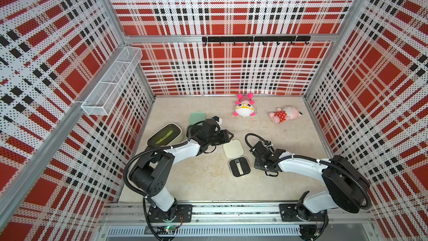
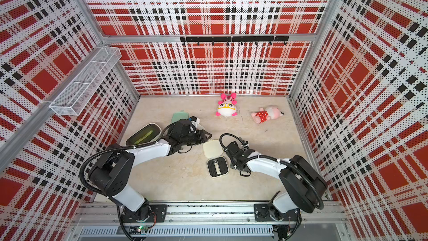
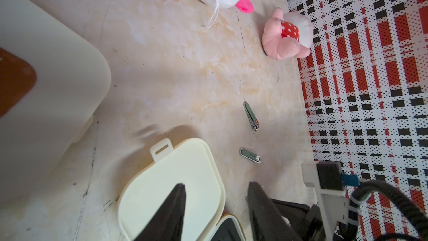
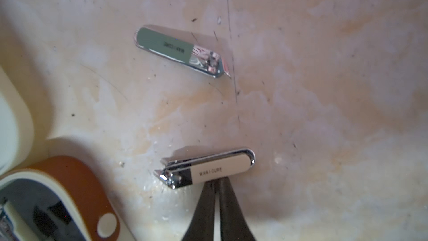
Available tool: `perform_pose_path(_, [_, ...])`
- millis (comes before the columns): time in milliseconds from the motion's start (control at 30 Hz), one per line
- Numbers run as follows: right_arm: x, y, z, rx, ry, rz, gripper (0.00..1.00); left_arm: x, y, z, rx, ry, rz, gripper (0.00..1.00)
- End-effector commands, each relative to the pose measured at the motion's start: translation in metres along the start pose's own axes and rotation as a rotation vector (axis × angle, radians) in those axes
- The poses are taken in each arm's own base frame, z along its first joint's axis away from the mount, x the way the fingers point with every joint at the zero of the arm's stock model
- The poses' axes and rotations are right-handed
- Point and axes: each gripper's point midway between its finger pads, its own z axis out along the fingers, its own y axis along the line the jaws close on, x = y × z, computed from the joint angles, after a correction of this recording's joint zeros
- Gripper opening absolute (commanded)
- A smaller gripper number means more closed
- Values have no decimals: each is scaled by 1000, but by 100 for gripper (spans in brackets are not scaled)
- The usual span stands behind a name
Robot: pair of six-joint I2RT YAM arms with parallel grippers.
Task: Organize nail clipper sets
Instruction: Adjust the nail clipper at the center of the board.
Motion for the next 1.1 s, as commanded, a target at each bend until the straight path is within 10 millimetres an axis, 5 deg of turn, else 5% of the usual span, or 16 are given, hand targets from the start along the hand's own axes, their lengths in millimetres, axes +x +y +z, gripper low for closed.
perform_pose_path(0, [-11,16,0,-44,-9,-29,9,1,4,3,-9,-3,-1,48])
perform_pose_path(233, [-33,22,-22,-71,-69,-56,15,2,6,1,-17,-5,-5,48])
perform_pose_path(500, [-55,18,-12,-73,-72,-51,26,3,4,1,-16,-5,-6,48])
perform_pose_path(1067, [-49,3,18,-23,-11,-29,12,5,3,1,-11,-2,-4,48])
